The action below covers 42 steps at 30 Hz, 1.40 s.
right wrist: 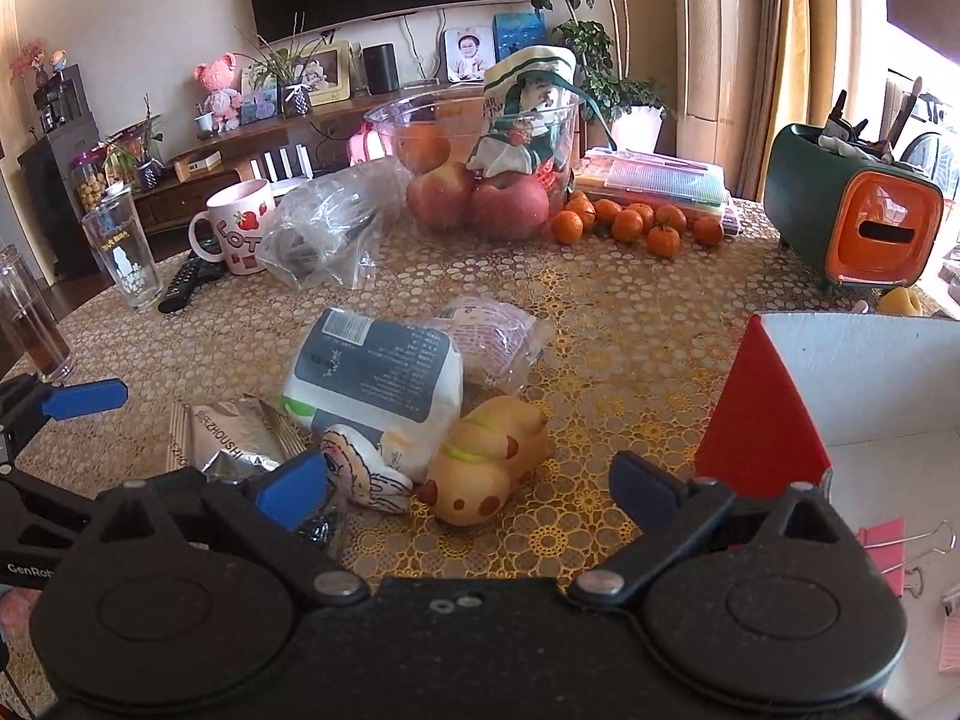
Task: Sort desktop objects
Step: 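Move the left tool to the silver ZHOUSHI bag while the right tool approaches the yellow toy dog, then close the left tool on the silver bag while the right tool grips the yellow toy dog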
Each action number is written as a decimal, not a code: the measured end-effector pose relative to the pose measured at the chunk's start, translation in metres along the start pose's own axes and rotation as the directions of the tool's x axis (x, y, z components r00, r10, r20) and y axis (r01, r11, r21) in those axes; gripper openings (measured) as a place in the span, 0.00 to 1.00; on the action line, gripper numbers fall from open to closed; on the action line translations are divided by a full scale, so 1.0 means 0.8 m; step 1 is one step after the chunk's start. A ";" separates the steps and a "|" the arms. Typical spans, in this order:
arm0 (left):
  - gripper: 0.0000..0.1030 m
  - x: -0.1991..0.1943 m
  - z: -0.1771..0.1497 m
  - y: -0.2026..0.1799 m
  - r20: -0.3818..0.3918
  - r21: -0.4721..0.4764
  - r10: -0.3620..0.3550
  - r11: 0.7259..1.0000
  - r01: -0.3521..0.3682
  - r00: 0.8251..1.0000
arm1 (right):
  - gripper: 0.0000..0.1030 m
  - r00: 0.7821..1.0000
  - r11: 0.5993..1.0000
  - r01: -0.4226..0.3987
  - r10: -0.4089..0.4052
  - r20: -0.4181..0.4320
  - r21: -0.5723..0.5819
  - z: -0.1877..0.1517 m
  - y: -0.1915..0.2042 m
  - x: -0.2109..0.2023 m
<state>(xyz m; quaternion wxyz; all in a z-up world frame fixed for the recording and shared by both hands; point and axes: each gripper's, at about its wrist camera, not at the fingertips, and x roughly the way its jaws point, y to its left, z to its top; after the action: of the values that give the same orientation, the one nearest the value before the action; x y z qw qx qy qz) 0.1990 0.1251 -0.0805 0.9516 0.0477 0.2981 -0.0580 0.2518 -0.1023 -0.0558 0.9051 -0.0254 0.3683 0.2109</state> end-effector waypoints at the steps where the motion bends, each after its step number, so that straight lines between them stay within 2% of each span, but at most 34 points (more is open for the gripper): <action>1: 0.99 0.005 0.000 0.000 -0.004 0.009 -0.001 1.000 0.001 1.000 | 0.97 1.000 1.000 0.005 -0.005 -0.006 0.002 0.001 0.000 0.006; 7: 0.99 0.032 0.002 0.004 -0.018 0.063 -0.009 0.998 0.010 1.000 | 0.97 0.999 0.999 0.035 -0.035 -0.034 0.014 0.006 -0.004 0.034; 14: 0.99 0.057 -0.003 0.007 -0.071 0.074 -0.050 0.996 0.055 0.996 | 0.96 0.996 0.998 0.062 -0.060 -0.067 0.034 0.010 -0.009 0.060; 26: 0.97 0.067 -0.019 0.007 -0.083 0.066 0.010 0.998 -0.005 0.997 | 0.86 0.990 0.992 0.086 -0.074 -0.123 0.094 0.001 -0.019 0.093; 30: 0.84 0.066 -0.022 0.008 -0.084 0.069 0.060 0.996 -0.054 0.995 | 0.78 0.991 0.992 0.074 -0.062 -0.116 0.102 0.000 -0.016 0.093; 36: 0.76 0.060 -0.022 0.010 -0.070 0.033 0.071 0.997 -0.069 0.995 | 0.64 0.994 0.993 0.053 -0.042 -0.104 0.104 0.000 -0.013 0.086; 38: 0.73 0.057 -0.022 0.008 -0.065 0.030 0.076 0.997 -0.074 0.995 | 0.55 0.994 0.994 0.045 -0.034 -0.103 0.102 0.000 -0.011 0.084; 40: 0.65 0.055 -0.021 0.009 -0.068 0.012 0.075 0.997 -0.074 0.995 | 0.53 0.994 0.995 0.046 -0.036 -0.105 0.093 0.001 -0.008 0.082; 42: 0.64 0.053 -0.020 0.009 -0.071 0.001 0.079 0.997 -0.079 0.994 | 0.52 0.994 0.995 0.052 -0.042 -0.105 0.088 0.001 -0.006 0.079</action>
<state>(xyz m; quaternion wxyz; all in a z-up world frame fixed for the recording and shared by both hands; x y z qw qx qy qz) 0.2256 0.1309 -0.1178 0.9420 0.0605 0.3296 -0.0184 0.2946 -0.0837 -0.0990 0.8899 -0.0040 0.4227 0.1712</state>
